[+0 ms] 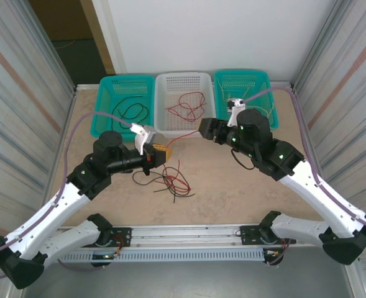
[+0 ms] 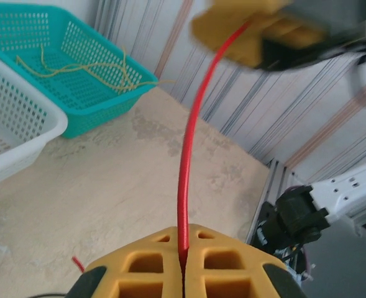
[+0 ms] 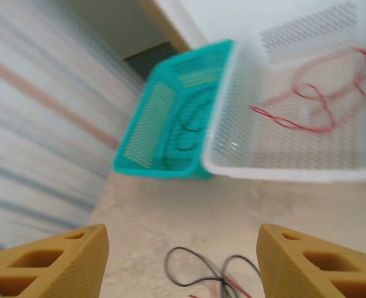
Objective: Untangle the cables
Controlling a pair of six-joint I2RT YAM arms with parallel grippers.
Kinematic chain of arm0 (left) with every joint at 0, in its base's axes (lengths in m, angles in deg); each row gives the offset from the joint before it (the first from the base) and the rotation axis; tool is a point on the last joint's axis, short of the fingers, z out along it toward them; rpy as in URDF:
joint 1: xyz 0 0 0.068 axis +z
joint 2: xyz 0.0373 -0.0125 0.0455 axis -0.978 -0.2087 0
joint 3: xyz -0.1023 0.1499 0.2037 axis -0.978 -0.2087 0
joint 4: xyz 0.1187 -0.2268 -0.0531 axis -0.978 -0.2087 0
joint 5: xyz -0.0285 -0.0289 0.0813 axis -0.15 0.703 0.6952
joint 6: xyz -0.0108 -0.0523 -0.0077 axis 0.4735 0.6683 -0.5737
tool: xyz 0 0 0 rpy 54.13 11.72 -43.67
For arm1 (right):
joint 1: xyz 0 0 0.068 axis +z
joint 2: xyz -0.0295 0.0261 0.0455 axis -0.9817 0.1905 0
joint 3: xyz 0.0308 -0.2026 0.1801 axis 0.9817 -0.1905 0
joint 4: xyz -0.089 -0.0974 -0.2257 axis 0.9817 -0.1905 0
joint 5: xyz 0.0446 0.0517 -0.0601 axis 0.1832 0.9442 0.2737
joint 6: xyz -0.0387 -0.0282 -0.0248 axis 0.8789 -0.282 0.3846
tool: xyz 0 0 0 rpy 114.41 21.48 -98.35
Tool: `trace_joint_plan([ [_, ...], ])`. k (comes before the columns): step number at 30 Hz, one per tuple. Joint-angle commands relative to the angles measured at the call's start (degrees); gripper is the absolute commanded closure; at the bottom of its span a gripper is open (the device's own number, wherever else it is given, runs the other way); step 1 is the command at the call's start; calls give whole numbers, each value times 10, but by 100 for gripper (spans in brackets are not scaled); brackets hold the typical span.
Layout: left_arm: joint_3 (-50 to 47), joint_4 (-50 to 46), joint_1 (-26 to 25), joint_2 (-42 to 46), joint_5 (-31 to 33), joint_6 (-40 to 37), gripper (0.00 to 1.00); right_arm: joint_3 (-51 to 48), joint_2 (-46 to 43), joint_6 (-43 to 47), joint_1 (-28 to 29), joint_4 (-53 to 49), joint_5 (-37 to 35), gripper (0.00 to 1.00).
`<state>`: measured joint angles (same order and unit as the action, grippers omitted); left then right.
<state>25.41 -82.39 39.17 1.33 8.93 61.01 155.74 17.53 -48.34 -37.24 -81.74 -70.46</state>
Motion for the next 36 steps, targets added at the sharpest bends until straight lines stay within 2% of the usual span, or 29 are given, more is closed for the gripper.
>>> trace_joint_plan([
  [1, -1, 73, -5, 16, -38, 31, 100, -77, 14, -96, -37, 25, 83, 37],
  [6, 10, 92, -5, 10, -78, 49, 100, -107, 80, -100, -32, 92, 195, 36],
  [9, 15, 99, -5, 10, -85, 55, 100, -106, 110, -105, -16, 128, 225, 36],
  [15, 18, 98, -4, 9, -88, 55, 100, -99, 153, -123, 2, 150, 234, 42],
  [23, 31, 81, -5, 10, -79, 41, 100, -103, 192, -140, 50, 141, 194, 49],
  [26, 34, 81, -5, 14, -73, 36, 100, -115, 194, -156, 55, 151, 192, 60],
  [30, 39, 78, -4, 16, -63, 27, 100, -138, 183, -176, 55, 162, 181, 81],
  [36, 29, 75, -4, 35, -6, 14, 100, -178, 145, -222, 45, 220, 177, 98],
])
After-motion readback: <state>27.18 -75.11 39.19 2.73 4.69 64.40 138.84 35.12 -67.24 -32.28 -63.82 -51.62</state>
